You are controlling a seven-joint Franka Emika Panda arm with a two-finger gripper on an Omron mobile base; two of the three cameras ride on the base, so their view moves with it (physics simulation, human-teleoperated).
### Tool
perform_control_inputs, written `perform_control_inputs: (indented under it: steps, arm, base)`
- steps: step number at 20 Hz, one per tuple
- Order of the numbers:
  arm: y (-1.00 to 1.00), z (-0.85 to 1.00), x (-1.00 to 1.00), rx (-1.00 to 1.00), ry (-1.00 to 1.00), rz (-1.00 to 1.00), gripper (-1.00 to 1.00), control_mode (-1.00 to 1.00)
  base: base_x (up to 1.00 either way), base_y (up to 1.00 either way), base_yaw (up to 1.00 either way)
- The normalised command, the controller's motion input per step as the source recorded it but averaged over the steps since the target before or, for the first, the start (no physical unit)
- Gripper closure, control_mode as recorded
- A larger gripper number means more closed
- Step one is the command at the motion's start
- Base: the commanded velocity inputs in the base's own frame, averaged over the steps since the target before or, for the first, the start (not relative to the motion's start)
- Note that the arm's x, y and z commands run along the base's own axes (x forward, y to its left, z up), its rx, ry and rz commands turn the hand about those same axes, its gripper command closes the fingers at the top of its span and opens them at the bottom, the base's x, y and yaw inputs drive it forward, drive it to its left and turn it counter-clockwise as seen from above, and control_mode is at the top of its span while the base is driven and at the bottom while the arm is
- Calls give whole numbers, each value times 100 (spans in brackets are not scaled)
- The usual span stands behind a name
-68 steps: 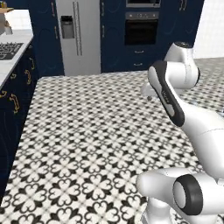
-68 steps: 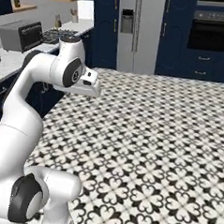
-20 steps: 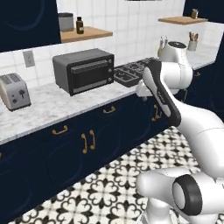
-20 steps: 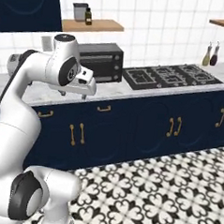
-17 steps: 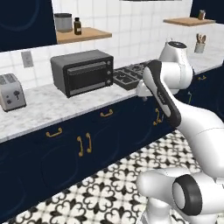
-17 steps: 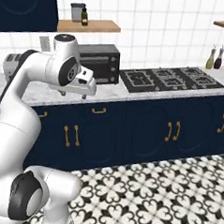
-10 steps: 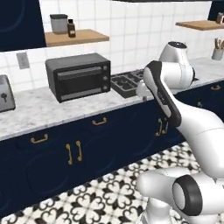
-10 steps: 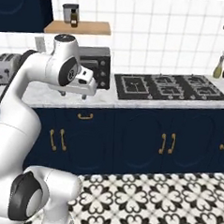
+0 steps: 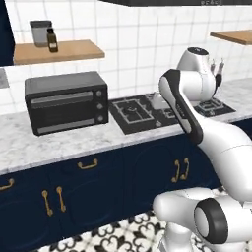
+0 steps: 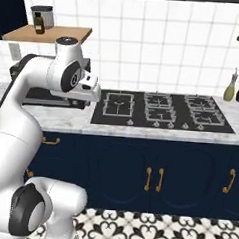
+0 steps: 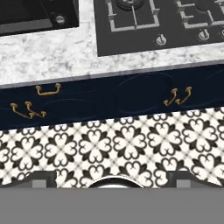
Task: Navigate to the range hood.
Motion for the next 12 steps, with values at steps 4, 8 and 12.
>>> perform_control_inputs:
  steps: [4,8,12]
  arm:
    - [0,0,0,0,0,0,-100,100]
    - [0,0,0,0,0,0,-100,100]
    - [0,0,0,0,0,0,-100,100]
  base:
    - [100,-100,24]
    - [97,-100,23]
    - [72,-100,14]
